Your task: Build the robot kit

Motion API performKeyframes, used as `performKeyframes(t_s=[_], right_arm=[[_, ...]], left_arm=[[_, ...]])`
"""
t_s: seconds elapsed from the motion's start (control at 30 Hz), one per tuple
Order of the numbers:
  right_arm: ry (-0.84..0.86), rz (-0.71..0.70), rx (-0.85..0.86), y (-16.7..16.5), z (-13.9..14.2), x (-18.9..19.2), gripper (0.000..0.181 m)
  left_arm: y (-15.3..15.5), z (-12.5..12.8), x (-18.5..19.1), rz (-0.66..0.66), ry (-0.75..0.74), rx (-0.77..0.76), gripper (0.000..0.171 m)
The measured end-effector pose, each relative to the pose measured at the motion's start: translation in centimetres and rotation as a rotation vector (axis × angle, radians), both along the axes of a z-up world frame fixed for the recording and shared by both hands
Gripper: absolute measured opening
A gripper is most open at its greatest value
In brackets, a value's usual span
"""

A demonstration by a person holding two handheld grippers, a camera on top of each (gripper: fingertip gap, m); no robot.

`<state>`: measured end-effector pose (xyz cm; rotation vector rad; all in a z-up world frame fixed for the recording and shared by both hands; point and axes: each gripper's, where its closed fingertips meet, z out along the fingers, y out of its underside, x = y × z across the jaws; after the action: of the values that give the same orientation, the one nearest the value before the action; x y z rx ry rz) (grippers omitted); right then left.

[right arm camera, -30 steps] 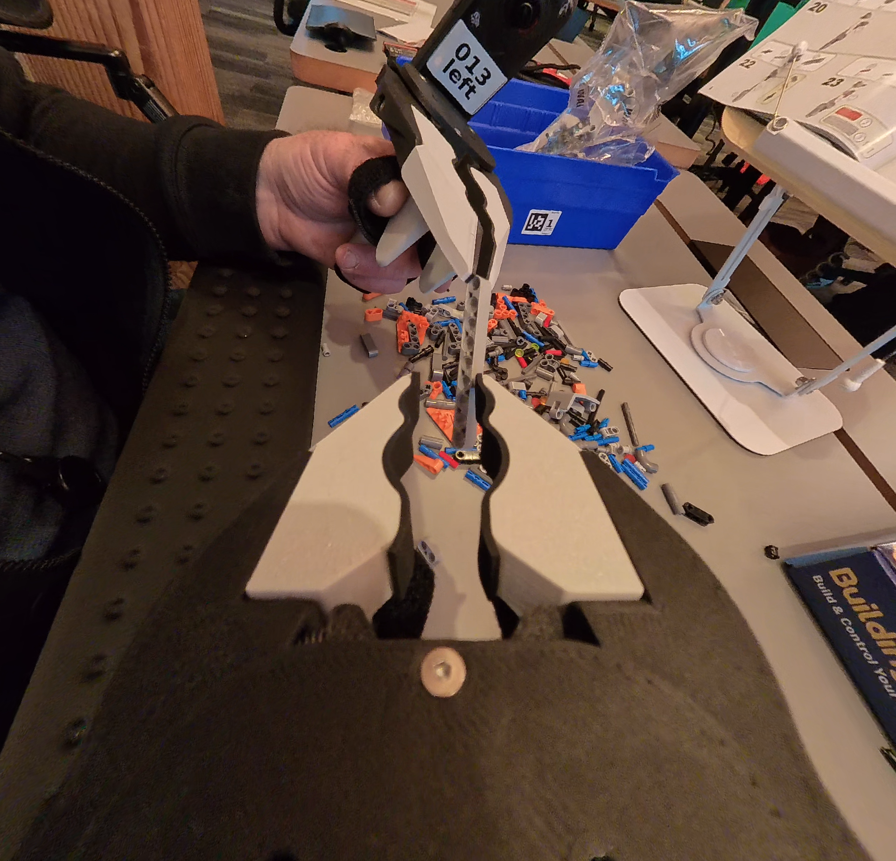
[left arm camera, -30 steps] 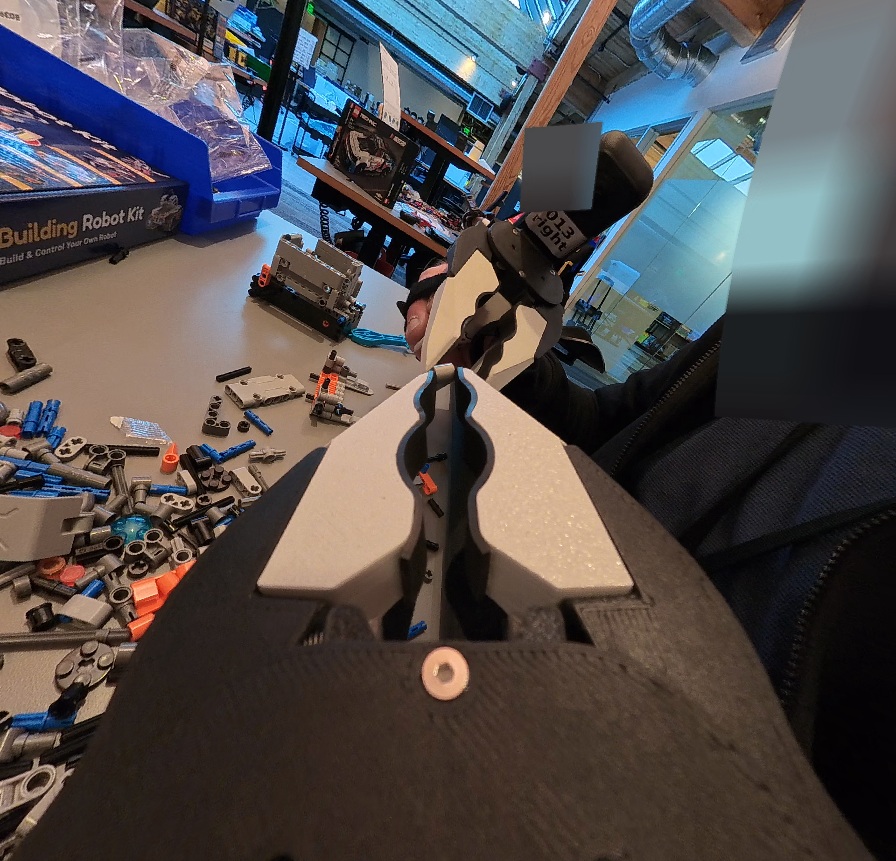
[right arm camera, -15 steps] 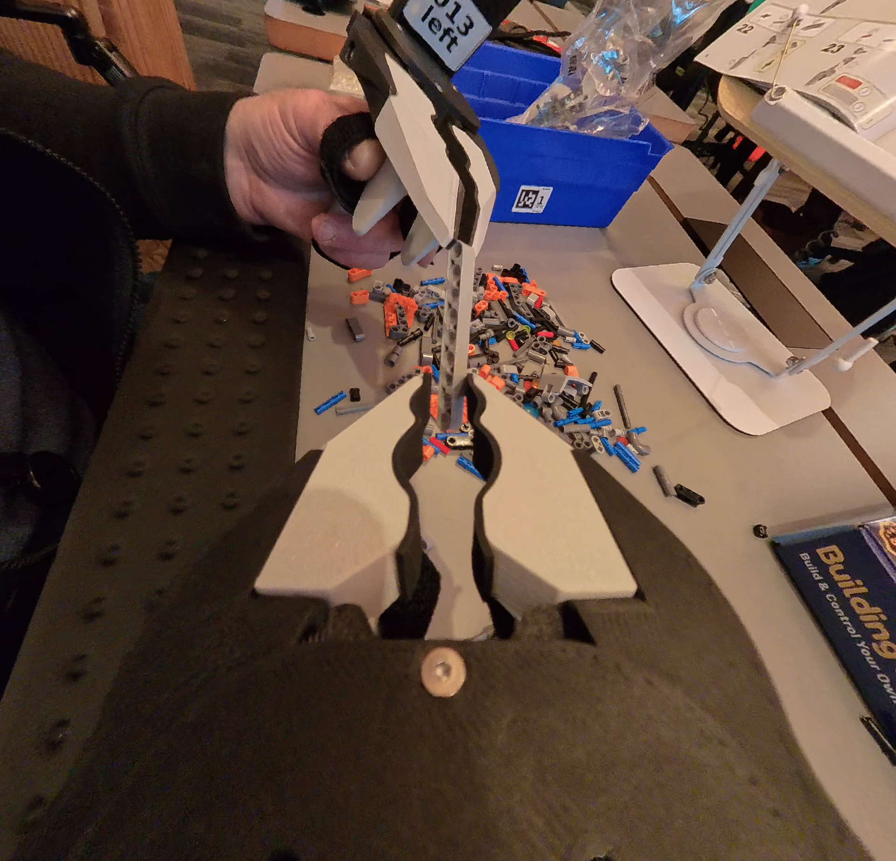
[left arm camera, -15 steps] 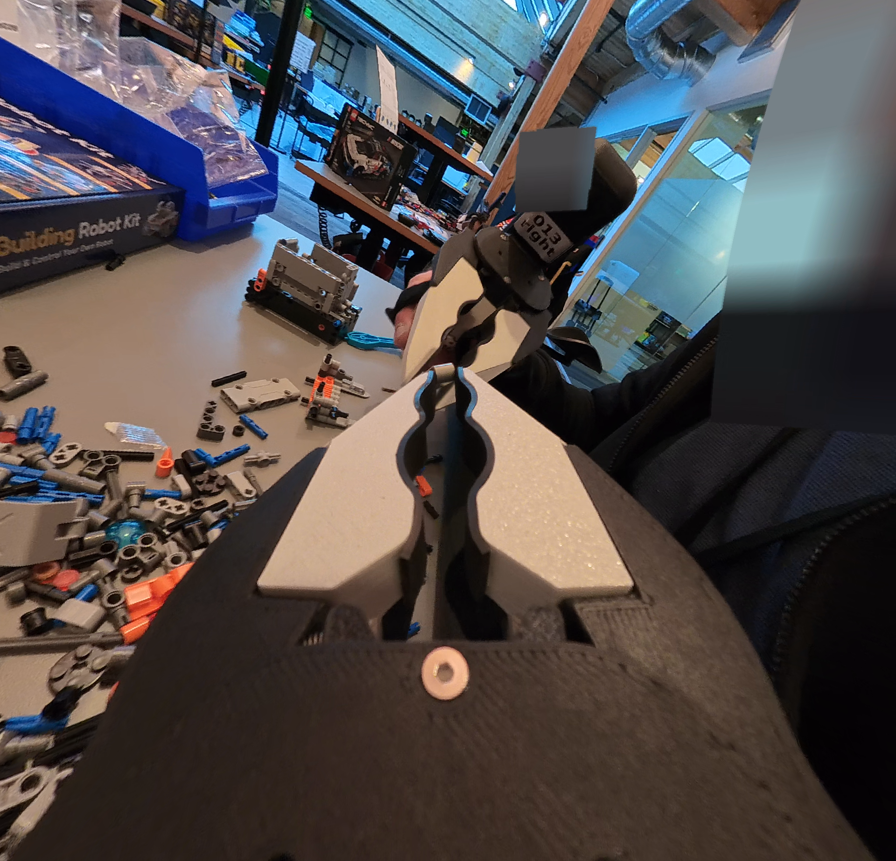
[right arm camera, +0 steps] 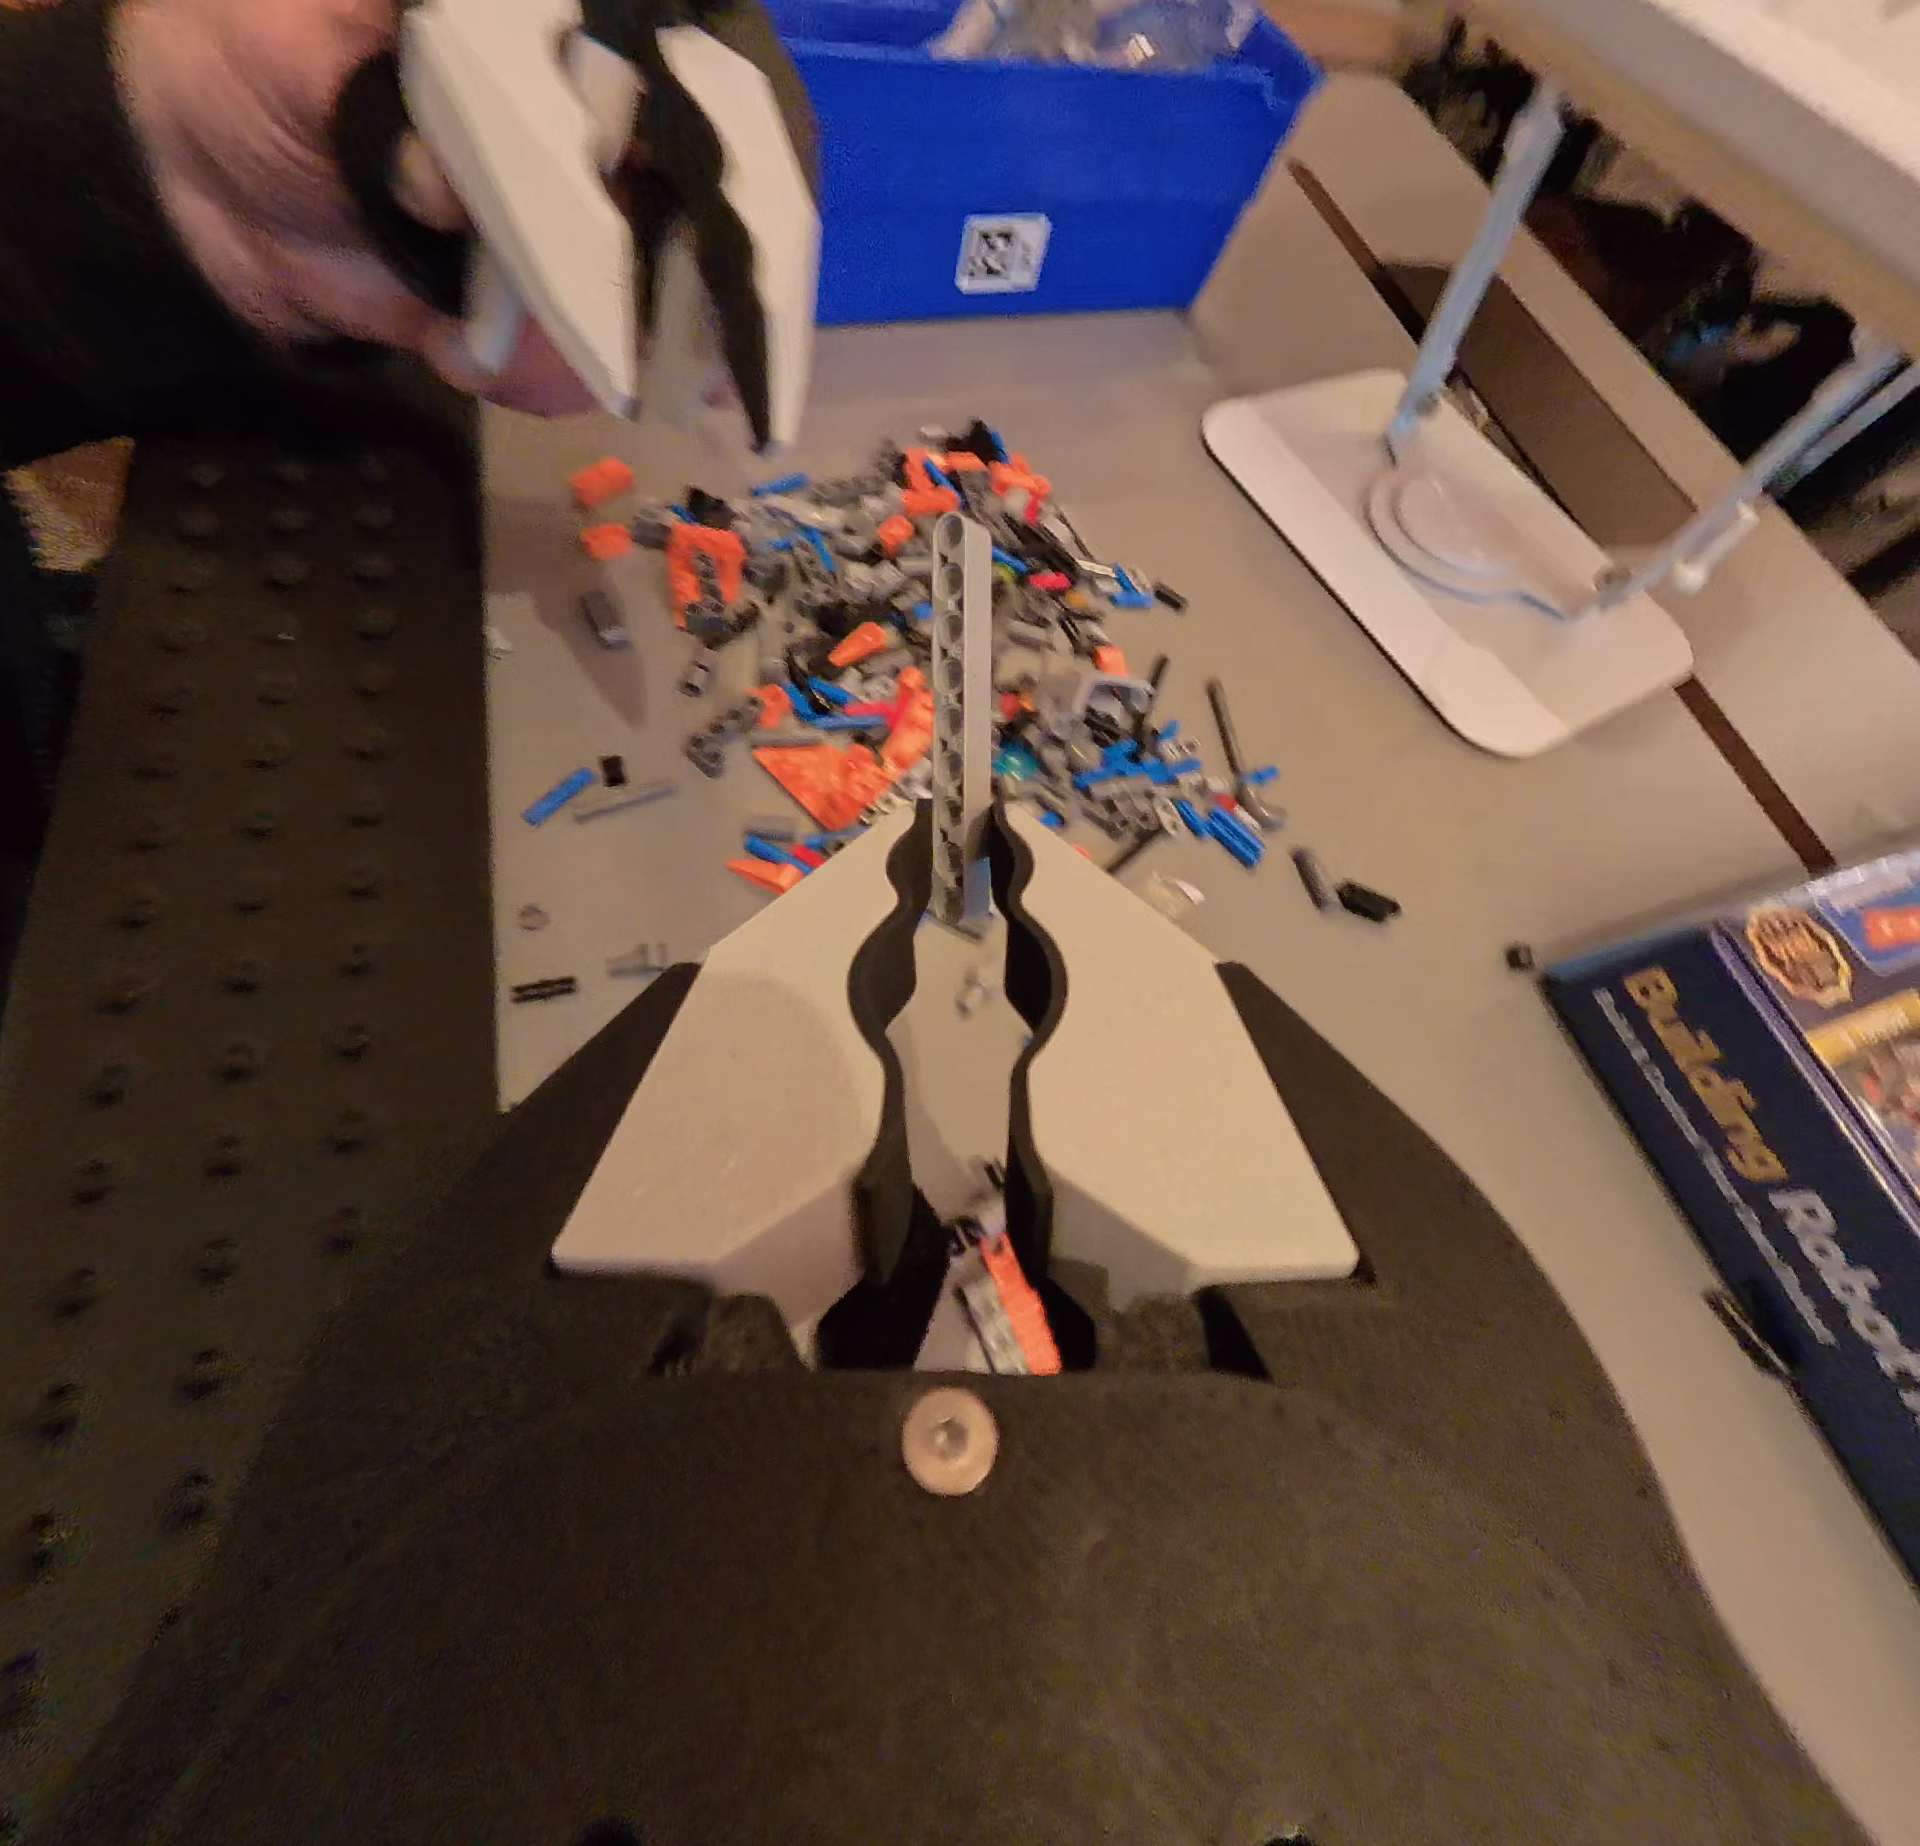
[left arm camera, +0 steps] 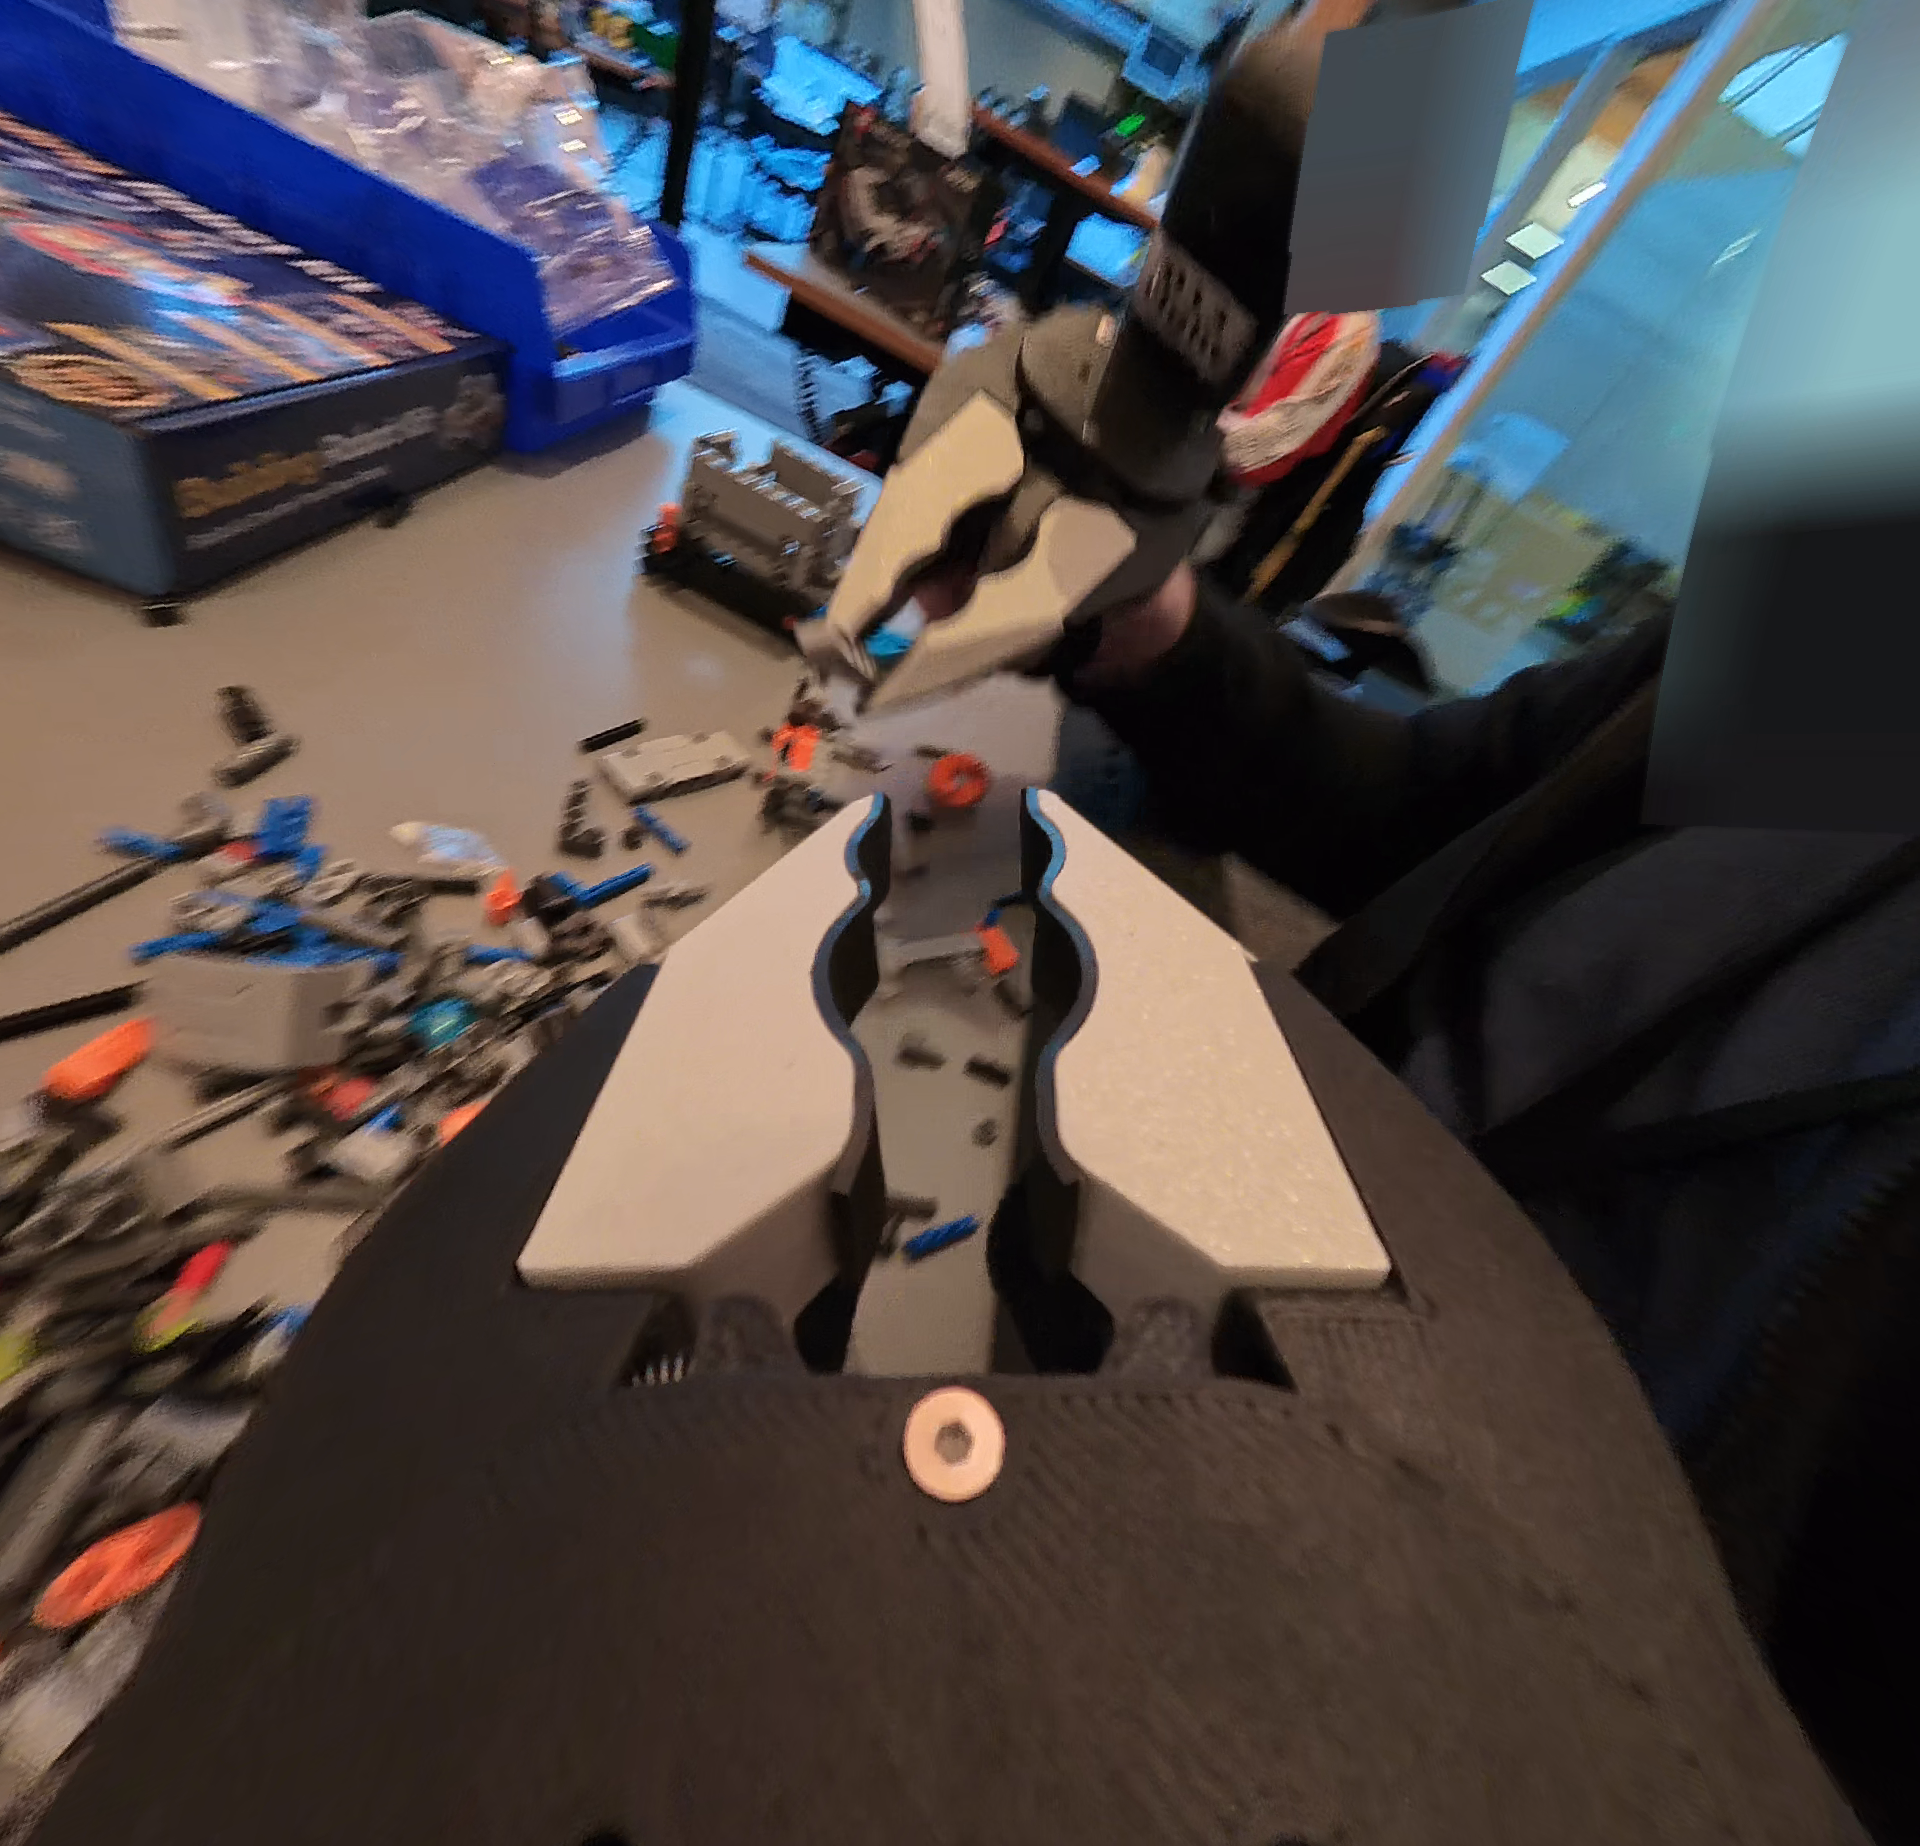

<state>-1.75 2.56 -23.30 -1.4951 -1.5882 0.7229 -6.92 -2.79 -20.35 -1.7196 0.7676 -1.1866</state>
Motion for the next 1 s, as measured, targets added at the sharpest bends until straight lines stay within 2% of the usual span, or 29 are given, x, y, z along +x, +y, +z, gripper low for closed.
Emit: performKeyframes(t_s=[0.17, 0.27, 0.37, 0.63, 0.77, 1.0], right_arm=[[-0.212, -0.164, -0.103, 6.3, -3.4, 1.7, 0.008], [-0.352, -0.218, -0.172, 9.0, -6.4, 2.5, 0.008], [-0.42, -0.234, -0.252, 10.2, -8.4, 2.6, 0.008], [-0.513, -0.27, -0.3, 10.9, -10.3, 2.7, 0.011], [-0.476, -0.297, -0.262, 11.4, -9.2, 2.9, 0.019], [-0.284, -0.307, -0.169, 11.1, -3.0, 4.6, 0.018]], left_arm=[[0.6, -1.8, -2.8, 0.105, 0.146, 0.033, 0.022], [0.7, -2.2, -3.8, 0.135, 0.159, 0.035, 0.021], [1.0, -2.2, -4.6, 0.169, 0.158, 0.044, 0.019], [1.4, -2.9, -5.5, 0.196, 0.186, 0.04, 0.018], [1.6, -3.2, -5.6, 0.203, 0.204, 0.038, 0.018], [1.6, -3.1, -5.9, 0.22, 0.205, 0.043, 0.018]])
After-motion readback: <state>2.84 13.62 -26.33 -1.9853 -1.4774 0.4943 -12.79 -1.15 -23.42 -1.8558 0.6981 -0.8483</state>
